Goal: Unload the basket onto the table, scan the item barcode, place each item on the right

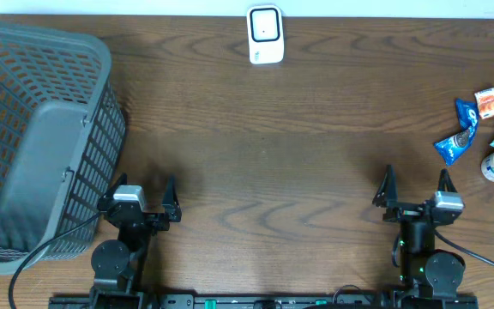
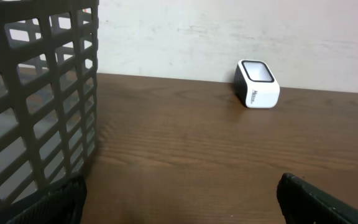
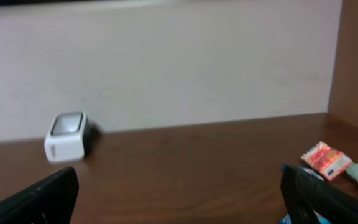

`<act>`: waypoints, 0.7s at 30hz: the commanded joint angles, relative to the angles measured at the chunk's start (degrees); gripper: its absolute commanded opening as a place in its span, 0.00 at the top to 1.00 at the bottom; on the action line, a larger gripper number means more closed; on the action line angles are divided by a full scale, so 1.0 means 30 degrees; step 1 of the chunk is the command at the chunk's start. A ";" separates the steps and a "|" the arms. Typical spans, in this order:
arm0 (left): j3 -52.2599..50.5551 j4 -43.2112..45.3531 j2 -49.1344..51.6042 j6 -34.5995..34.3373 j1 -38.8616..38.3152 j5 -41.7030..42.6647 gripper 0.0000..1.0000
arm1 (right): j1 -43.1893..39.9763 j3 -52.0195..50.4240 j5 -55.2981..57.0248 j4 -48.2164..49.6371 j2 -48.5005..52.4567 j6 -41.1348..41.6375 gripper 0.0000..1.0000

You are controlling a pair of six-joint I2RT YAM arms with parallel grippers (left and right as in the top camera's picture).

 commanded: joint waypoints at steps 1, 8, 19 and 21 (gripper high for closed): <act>-0.0328 -0.0590 -0.0087 0.0168 -0.0007 0.0386 0.02 | -0.0095 -0.0029 -0.0495 -0.1297 -0.0182 -0.1290 0.01; -0.0328 -0.0590 -0.0087 0.0175 -0.0007 0.0386 0.02 | -0.0095 -0.0029 -0.0605 -0.3446 -0.0182 -0.1268 0.01; -0.0328 -0.0590 -0.0087 0.0175 -0.0007 0.0386 0.02 | -0.0073 -0.0029 -0.0415 -0.3439 -0.0153 -0.1268 0.01; -0.0328 -0.0590 -0.0087 0.0175 -0.0007 0.0386 0.02 | -0.0073 -0.0029 -0.0408 -0.3439 -0.0153 -0.1268 0.01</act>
